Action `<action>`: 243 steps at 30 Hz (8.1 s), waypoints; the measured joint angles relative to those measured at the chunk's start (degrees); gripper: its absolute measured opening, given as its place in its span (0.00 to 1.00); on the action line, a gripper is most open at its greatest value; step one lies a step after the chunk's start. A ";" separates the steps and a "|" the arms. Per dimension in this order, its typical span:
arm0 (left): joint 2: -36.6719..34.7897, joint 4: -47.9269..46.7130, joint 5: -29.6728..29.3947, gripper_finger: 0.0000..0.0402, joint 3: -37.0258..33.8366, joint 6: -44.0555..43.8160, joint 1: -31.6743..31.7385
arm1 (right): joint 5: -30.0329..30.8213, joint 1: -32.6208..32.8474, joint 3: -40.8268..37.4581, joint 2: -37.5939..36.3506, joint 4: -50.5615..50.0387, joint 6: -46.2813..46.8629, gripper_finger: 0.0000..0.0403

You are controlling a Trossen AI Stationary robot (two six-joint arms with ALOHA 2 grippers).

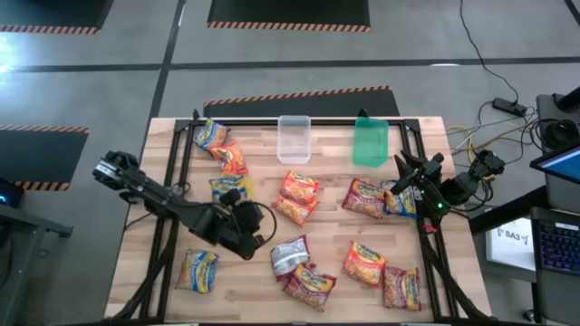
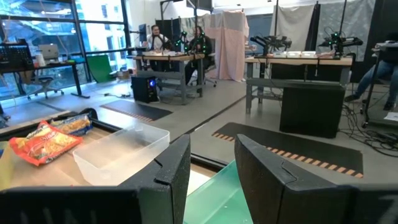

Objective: Sort Maruchan noodles
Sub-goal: Put the red noodle pack into the green bin

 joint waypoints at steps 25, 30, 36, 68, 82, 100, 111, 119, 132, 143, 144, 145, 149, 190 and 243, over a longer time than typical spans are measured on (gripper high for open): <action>0.28 0.80 -7.55 0.23 -0.44 -6.04 0.04 | -3.07 -0.02 0.01 0.00 0.02 -45.15 0.29; 0.28 0.88 -7.57 0.23 -0.44 -6.45 0.06 | -3.07 -0.02 0.00 0.00 0.00 -39.69 0.29; 0.28 0.88 -7.54 0.23 -0.44 -6.43 0.06 | -3.03 -0.02 0.05 -0.02 0.30 -38.11 0.29; 0.28 0.09 -7.70 0.23 -0.46 -3.68 0.06 | -58.28 -0.13 4.88 -0.02 3.43 -5.95 0.29; 0.28 0.10 -7.70 0.23 -0.46 -3.66 0.26 | -58.55 -0.13 4.88 0.04 2.95 0.11 0.29; 0.28 -0.65 -7.70 0.23 -0.48 -3.61 1.18 | -42.66 -0.13 7.61 3.57 2.99 12.84 0.29; 0.28 -2.37 -7.67 0.23 -0.48 -3.59 1.53 | -30.64 -0.13 18.88 17.60 -17.77 32.20 0.34; 0.28 -3.79 -7.66 0.23 -0.55 -3.52 1.53 | -32.11 -0.13 32.16 25.85 -59.90 75.24 0.52; 0.28 -4.46 -7.67 0.23 -0.57 -2.49 1.57 | -49.16 -2.55 35.59 41.71 -78.05 104.26 0.51; 0.24 -5.03 -7.65 0.23 -0.77 -2.49 1.57 | -52.40 -9.38 35.90 53.53 -78.07 104.06 0.51; 0.24 -5.12 -7.65 0.23 -0.81 -2.49 1.57 | -52.55 -10.15 35.83 54.23 -78.24 104.04 0.51; 0.24 -5.10 -7.65 0.23 -0.81 -2.49 1.58 | -52.47 -10.96 35.83 54.96 -78.22 104.06 0.51; 0.24 -5.13 -7.59 0.23 -0.85 -2.49 1.57 | -53.59 -14.02 35.90 58.94 -78.09 102.51 0.51; 0.24 -7.16 -7.50 0.23 -0.87 -2.49 1.59 | -67.34 -24.78 44.77 67.51 -88.02 89.89 0.51; 0.28 -7.19 -7.50 0.23 -0.87 -2.52 1.59 | -84.33 -41.03 43.44 79.22 -69.28 55.59 0.04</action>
